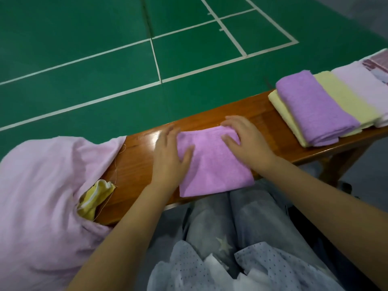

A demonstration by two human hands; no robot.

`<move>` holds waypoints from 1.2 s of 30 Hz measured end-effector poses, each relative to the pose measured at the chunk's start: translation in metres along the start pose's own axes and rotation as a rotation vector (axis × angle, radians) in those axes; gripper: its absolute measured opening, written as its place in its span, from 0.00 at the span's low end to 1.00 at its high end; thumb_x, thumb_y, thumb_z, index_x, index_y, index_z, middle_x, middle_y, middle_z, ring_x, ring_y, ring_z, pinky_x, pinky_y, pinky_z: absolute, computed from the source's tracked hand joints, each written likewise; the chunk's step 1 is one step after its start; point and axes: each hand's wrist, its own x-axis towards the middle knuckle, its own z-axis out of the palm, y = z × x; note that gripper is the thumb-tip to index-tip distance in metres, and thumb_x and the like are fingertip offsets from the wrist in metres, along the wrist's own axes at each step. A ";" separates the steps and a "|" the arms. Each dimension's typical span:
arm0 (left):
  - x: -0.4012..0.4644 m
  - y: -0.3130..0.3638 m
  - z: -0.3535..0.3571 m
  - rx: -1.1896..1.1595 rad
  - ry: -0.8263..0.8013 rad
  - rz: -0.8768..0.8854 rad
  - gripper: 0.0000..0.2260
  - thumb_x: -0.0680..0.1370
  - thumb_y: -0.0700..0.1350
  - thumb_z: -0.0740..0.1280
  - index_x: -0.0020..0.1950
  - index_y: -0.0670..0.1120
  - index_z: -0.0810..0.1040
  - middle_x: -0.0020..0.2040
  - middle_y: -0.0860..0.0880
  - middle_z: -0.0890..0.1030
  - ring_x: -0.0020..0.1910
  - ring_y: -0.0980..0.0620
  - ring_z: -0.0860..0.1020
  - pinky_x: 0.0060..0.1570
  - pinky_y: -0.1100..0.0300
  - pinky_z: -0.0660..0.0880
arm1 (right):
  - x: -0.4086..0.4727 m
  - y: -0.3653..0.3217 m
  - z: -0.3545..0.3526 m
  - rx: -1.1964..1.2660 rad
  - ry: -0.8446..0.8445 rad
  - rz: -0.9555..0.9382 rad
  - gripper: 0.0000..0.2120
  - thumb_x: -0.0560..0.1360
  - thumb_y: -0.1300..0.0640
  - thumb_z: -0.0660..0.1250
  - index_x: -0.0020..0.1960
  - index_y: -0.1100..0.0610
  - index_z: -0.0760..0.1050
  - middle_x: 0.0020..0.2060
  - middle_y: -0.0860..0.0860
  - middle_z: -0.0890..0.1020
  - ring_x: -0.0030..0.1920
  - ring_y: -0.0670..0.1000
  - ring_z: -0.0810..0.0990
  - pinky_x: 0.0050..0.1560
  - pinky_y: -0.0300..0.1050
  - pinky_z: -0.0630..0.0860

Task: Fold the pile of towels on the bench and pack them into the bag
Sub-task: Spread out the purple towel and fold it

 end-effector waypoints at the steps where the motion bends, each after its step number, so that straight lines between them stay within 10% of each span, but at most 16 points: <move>1: -0.015 -0.001 0.000 0.049 -0.058 0.204 0.29 0.78 0.59 0.63 0.73 0.44 0.66 0.75 0.45 0.63 0.73 0.46 0.62 0.71 0.51 0.59 | -0.014 0.001 0.001 -0.012 -0.053 -0.121 0.17 0.78 0.50 0.63 0.63 0.56 0.75 0.66 0.54 0.74 0.65 0.53 0.71 0.64 0.46 0.67; 6: -0.060 -0.043 0.019 0.241 -0.507 0.375 0.41 0.72 0.67 0.63 0.78 0.54 0.49 0.78 0.56 0.47 0.77 0.54 0.45 0.76 0.43 0.47 | -0.066 0.049 0.014 -0.256 -0.390 -0.380 0.32 0.69 0.36 0.64 0.66 0.54 0.74 0.68 0.54 0.73 0.68 0.55 0.71 0.66 0.56 0.70; 9: -0.066 -0.055 0.018 0.214 -0.487 0.296 0.40 0.74 0.55 0.70 0.77 0.59 0.47 0.77 0.60 0.45 0.77 0.58 0.44 0.76 0.47 0.42 | -0.078 0.060 0.012 -0.359 -0.428 -0.373 0.38 0.63 0.49 0.74 0.71 0.49 0.65 0.72 0.50 0.68 0.71 0.52 0.67 0.70 0.49 0.57; 12: -0.072 -0.054 0.014 0.132 -0.457 0.271 0.36 0.76 0.51 0.70 0.75 0.60 0.50 0.76 0.60 0.50 0.76 0.61 0.46 0.75 0.52 0.40 | -0.083 0.055 0.012 -0.297 -0.293 -0.359 0.30 0.64 0.64 0.62 0.66 0.50 0.68 0.65 0.52 0.76 0.66 0.50 0.73 0.69 0.48 0.55; 19: -0.089 -0.041 -0.012 -0.243 -0.365 -0.004 0.19 0.75 0.40 0.71 0.60 0.61 0.76 0.63 0.64 0.74 0.66 0.62 0.71 0.72 0.56 0.60 | -0.097 0.045 -0.002 -0.128 -0.252 -0.278 0.18 0.67 0.50 0.58 0.55 0.49 0.76 0.53 0.48 0.84 0.56 0.45 0.79 0.69 0.62 0.56; 26: -0.080 -0.009 -0.030 -0.529 -0.365 -0.348 0.07 0.80 0.48 0.63 0.56 0.55 0.78 0.50 0.57 0.81 0.51 0.57 0.79 0.52 0.58 0.78 | -0.085 0.018 -0.030 0.198 -0.316 0.022 0.06 0.71 0.40 0.60 0.43 0.40 0.71 0.35 0.35 0.78 0.41 0.37 0.75 0.67 0.40 0.58; 30: -0.061 0.002 -0.019 -0.373 -0.277 -0.392 0.12 0.82 0.50 0.59 0.63 0.48 0.75 0.51 0.53 0.80 0.49 0.56 0.77 0.44 0.65 0.72 | -0.069 0.008 -0.022 0.016 -0.285 0.155 0.11 0.80 0.49 0.60 0.54 0.56 0.74 0.39 0.47 0.76 0.41 0.48 0.74 0.44 0.42 0.67; 36: -0.040 -0.001 0.002 -0.110 -0.252 -0.448 0.17 0.83 0.53 0.56 0.62 0.44 0.74 0.49 0.49 0.78 0.46 0.52 0.75 0.46 0.61 0.70 | -0.055 -0.001 -0.001 -0.126 -0.233 0.423 0.16 0.81 0.48 0.57 0.63 0.56 0.71 0.56 0.57 0.79 0.55 0.57 0.78 0.51 0.47 0.74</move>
